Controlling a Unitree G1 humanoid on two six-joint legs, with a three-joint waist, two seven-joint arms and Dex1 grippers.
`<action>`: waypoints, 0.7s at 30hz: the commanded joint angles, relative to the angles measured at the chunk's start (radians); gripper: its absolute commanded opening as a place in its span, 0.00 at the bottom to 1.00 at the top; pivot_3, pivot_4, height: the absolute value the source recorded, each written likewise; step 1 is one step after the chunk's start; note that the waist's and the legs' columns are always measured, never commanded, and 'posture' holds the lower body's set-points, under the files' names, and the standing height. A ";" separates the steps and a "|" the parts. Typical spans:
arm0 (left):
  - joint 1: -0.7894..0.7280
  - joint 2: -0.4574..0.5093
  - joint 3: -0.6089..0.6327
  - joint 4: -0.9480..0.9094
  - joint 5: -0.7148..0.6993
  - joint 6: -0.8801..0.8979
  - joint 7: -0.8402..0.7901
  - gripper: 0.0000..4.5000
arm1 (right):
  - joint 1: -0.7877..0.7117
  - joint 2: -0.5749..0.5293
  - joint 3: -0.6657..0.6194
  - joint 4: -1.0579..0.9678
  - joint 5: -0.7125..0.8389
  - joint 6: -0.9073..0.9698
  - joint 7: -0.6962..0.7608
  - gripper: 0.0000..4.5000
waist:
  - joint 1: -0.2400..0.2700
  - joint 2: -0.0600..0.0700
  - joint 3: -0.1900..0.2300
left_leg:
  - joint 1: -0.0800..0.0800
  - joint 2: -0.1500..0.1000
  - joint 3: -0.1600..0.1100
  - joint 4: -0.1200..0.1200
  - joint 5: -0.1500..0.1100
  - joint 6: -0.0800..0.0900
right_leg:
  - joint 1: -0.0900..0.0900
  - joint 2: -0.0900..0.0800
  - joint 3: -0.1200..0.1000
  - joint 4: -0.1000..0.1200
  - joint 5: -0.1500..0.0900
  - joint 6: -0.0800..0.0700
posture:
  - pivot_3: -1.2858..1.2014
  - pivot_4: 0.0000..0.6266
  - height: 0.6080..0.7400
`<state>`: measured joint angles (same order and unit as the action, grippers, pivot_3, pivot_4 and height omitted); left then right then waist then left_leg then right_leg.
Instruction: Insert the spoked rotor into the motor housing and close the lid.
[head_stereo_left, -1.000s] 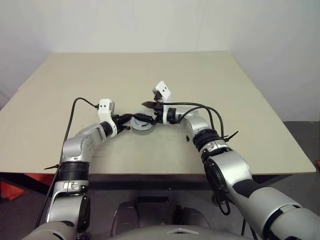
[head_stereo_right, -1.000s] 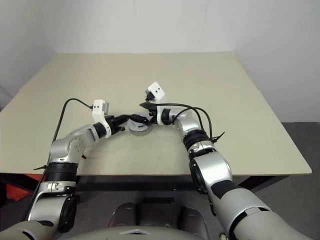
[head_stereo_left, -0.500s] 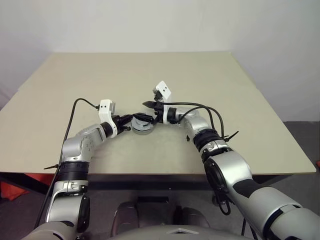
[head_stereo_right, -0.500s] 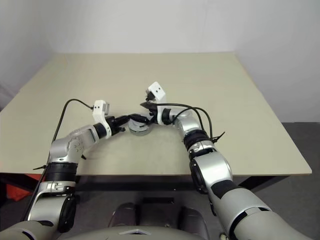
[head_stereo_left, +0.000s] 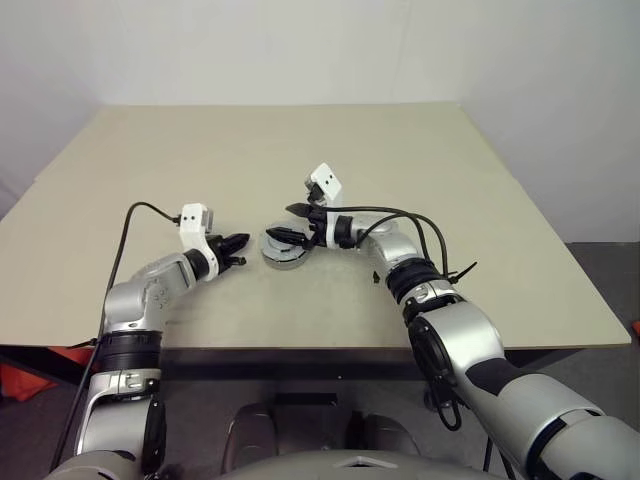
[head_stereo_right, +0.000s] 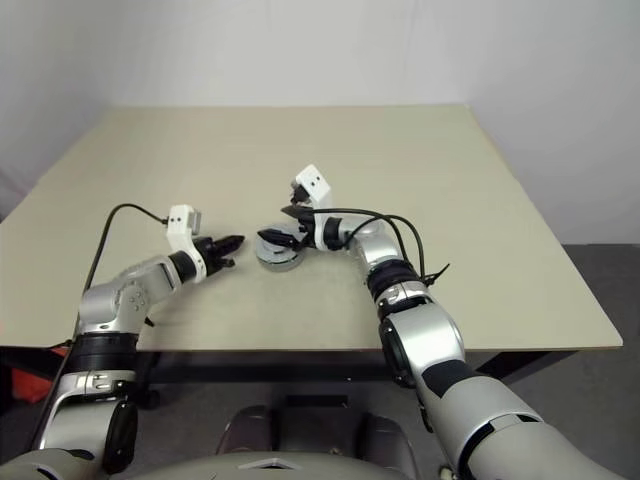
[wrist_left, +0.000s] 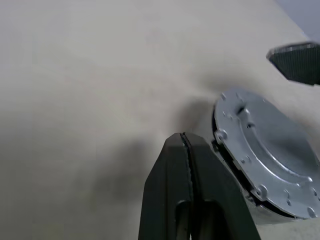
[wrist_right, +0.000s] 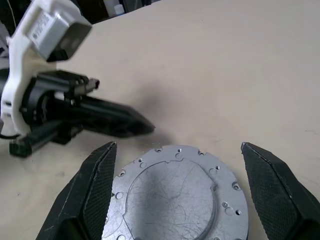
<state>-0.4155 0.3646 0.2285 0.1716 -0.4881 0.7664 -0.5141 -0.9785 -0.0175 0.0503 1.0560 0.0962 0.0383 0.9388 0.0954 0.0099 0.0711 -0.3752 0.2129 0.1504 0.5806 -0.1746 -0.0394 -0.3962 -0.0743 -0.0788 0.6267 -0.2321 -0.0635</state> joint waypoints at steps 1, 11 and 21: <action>0.006 0.023 0.037 -0.057 -0.016 -0.021 0.004 0.00 | -0.037 0.004 -0.002 -0.010 -0.001 -0.022 0.007 1.00 | 0.000 0.000 0.000 | 0.000 0.000 0.000 0.000 0.000 0.000 | 0.000 0.000 0.000 0.000 0.000 0.000 | 0.52 0.00 1.00; 0.016 0.017 0.041 -0.053 -0.012 -0.032 0.010 0.00 | -0.004 -0.007 0.039 -0.018 -0.043 -0.032 0.040 1.00 | 0.000 0.000 0.000 | 0.000 0.000 0.000 0.000 0.000 0.000 | 0.000 0.000 0.000 0.000 0.000 0.000 | 0.52 0.00 1.00; 0.017 0.012 0.037 -0.049 -0.009 -0.038 0.016 0.00 | 0.006 -0.005 0.056 0.007 -0.083 -0.043 0.003 1.00 | 0.000 0.000 0.000 | 0.000 0.000 0.000 0.000 0.000 0.000 | 0.000 0.000 0.000 0.000 0.000 0.000 | 0.52 0.00 1.00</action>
<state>-0.3903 0.3708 0.2560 0.1519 -0.4883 0.7488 -0.4980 -0.9623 -0.0262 0.1061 1.0732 0.0142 0.0178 0.9496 0.0957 0.0099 0.0710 -0.3752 0.2130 0.1504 0.5809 -0.1747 -0.0393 -0.3961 -0.0743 -0.0789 0.6268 -0.2321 -0.0635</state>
